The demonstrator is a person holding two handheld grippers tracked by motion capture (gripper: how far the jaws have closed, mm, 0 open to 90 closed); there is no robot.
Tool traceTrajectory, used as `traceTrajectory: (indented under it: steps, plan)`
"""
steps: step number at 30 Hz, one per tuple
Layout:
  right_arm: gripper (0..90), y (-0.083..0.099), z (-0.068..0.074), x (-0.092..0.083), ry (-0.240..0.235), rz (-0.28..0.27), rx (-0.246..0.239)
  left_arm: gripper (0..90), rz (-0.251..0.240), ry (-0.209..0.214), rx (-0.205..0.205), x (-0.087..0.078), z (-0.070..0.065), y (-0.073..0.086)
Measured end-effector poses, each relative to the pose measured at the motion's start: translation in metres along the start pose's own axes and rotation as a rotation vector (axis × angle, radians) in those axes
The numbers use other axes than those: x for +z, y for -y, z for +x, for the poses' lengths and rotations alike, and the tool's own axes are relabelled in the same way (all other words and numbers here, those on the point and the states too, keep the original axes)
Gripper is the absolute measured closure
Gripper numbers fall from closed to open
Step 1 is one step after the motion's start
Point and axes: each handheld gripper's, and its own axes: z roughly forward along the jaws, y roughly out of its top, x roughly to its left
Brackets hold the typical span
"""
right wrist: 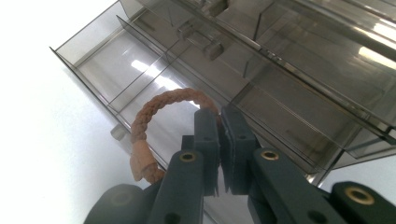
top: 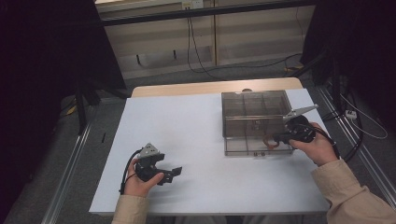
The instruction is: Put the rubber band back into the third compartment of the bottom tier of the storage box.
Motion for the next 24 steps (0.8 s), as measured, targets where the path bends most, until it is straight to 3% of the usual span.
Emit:
traceTrajectory:
  steps: [24]
  plan:
    - [86.0,0.0057,-0.0072,0.0002,0.02,0.008,0.006,7.1,-0.001,0.001,0.0,-0.0009,0.0008,0.0001]
